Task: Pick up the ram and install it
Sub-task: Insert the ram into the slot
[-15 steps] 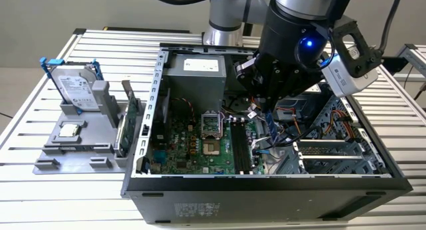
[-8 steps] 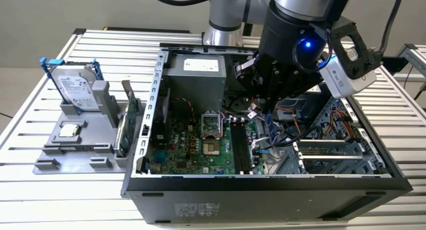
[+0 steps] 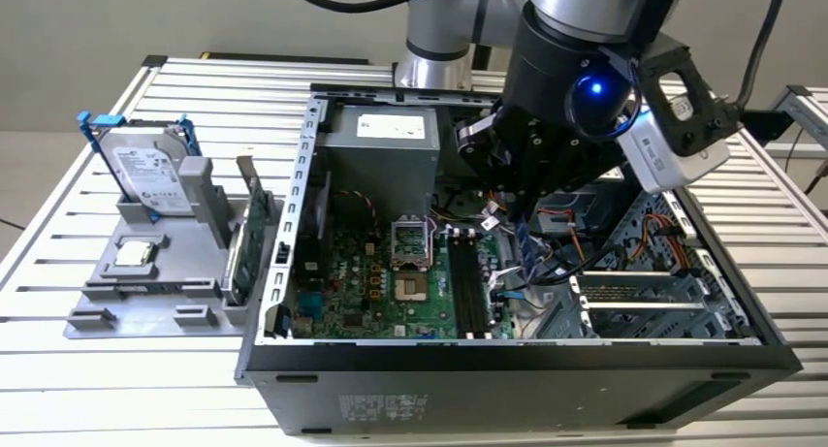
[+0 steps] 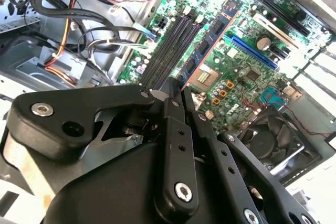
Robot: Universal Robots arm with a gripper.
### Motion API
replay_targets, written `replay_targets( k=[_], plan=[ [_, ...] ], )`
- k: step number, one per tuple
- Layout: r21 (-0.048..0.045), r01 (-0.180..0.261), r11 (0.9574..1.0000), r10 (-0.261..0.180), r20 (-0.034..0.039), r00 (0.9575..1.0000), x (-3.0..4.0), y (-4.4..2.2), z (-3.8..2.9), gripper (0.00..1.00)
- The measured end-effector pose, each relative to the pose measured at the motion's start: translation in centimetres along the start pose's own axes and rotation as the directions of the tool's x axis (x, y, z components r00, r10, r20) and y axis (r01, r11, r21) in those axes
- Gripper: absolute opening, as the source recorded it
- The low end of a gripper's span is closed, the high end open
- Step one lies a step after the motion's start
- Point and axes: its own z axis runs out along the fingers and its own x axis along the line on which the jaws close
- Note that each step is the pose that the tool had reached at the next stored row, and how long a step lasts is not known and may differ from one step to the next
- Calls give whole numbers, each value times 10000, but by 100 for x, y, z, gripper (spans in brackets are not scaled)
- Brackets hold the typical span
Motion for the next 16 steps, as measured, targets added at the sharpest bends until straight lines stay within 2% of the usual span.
replay_targets(
  k=[16],
  plan=[
    [66,-377,9993,377,19,9993,1,2,26,0]
  ],
)
